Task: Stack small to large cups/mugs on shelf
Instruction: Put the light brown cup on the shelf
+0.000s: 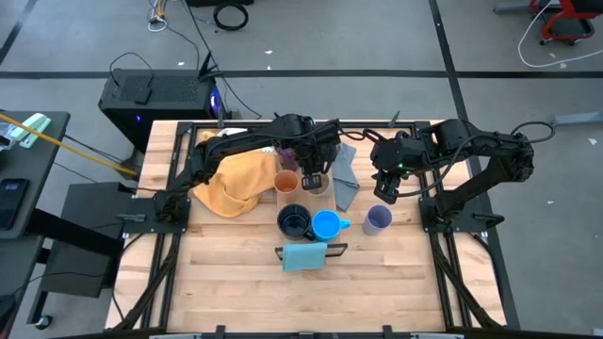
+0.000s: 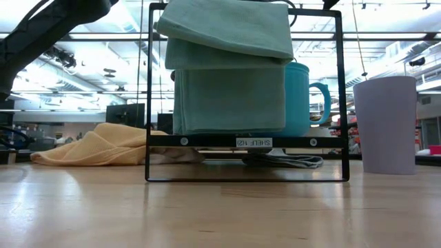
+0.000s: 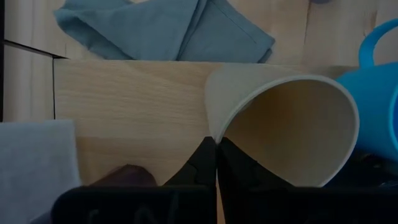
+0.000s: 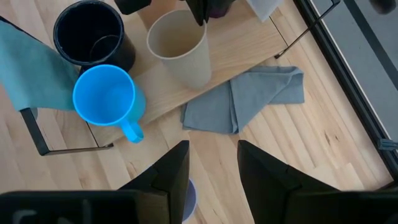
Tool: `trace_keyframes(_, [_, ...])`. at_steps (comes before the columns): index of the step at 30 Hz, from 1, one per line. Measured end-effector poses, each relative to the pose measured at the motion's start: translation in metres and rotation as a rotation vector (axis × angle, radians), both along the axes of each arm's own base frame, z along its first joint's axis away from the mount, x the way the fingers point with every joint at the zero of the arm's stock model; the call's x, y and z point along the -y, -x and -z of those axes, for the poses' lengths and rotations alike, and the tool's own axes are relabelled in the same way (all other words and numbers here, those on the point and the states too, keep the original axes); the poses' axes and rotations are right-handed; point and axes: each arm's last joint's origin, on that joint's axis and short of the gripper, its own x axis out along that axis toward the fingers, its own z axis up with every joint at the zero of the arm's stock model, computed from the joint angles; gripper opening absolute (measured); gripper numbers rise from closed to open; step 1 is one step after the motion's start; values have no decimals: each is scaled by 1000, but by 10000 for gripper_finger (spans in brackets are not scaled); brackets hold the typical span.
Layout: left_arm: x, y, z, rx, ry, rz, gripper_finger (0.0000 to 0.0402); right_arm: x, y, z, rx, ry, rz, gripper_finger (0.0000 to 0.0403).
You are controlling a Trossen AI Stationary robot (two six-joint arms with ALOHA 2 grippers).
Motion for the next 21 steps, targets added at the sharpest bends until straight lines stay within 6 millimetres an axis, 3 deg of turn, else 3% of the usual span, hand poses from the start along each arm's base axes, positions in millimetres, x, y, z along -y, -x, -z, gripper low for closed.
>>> trace_keyframes(21, [-1,1,0,-10,-6,6,6,0,0,0,1,-1,3,142])
